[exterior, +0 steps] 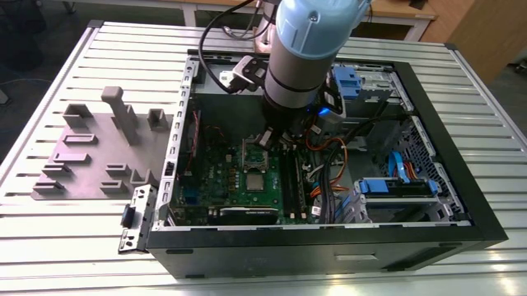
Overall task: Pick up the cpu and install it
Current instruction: 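Close the cpu cover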
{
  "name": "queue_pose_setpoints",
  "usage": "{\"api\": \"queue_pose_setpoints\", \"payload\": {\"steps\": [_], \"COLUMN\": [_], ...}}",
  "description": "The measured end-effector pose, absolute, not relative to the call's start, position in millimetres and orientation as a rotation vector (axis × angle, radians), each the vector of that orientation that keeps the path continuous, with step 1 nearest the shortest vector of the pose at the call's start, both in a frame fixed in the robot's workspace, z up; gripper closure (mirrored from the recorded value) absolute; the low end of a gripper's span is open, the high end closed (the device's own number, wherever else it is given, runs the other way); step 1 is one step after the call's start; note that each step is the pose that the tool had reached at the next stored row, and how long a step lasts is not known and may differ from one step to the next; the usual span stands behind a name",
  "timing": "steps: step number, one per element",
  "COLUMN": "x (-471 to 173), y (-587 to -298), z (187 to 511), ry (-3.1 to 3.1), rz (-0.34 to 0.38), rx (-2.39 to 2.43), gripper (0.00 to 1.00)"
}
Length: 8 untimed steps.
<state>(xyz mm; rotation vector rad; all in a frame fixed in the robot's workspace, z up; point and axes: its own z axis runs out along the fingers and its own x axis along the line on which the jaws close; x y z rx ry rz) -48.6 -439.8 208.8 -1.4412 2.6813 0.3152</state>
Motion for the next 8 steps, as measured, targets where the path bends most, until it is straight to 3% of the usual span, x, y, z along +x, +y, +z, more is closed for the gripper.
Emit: {"api": "queue_pose_setpoints", "payload": {"steps": [8], "x": [-49.0], "y": [-439.8], "z": [211.6], "ry": [2.682], "rz": [0.313], "rx": [-1.442], "gripper": [0.89]}}
